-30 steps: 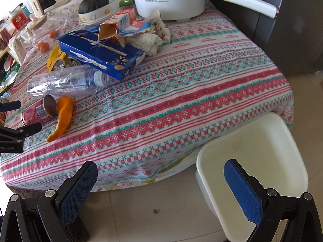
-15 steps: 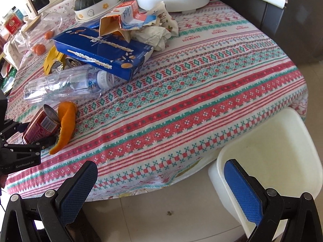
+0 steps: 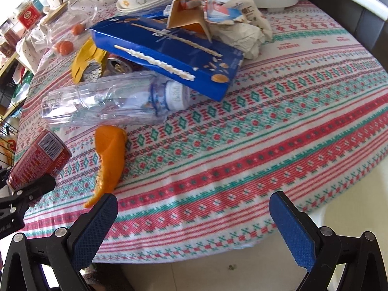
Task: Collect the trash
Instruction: 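Grasp the orange peel with the right tool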
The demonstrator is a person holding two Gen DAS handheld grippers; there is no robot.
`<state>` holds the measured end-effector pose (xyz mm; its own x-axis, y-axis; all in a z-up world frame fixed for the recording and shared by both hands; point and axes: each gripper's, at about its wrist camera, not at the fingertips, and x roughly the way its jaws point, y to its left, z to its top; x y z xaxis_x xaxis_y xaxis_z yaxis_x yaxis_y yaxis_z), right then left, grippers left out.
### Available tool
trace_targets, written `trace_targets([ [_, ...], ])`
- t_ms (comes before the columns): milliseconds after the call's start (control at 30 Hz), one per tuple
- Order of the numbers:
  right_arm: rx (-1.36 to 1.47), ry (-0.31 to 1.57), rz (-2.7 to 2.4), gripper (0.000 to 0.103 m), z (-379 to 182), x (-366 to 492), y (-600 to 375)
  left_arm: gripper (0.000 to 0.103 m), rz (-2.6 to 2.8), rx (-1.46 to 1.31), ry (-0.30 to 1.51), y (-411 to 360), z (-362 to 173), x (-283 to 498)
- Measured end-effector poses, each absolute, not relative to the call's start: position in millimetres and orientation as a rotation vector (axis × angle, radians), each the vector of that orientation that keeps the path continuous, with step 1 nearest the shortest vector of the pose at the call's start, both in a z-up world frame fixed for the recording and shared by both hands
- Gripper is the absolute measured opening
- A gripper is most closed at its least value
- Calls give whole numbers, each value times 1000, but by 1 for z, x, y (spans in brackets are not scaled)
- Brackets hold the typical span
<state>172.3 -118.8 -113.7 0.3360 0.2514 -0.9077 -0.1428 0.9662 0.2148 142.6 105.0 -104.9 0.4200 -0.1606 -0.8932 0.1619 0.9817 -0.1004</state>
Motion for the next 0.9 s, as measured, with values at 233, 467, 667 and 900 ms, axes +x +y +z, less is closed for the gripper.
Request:
trace_targets([
  [233,179,1219,343,83,-138,203,-66,55,-148,-7,1061,128,-89,135],
  [467,184,1153,333,48,-149,213,-29,55,-125,-18,1075,143,-94,137],
  [667,132,1119,347,21,-146,210,-23,55,-126,-44,1061,139,-89,140],
  [900,145,1094,379,17,-128,198,-48,55,-155,-55,1056,120,-85,140],
])
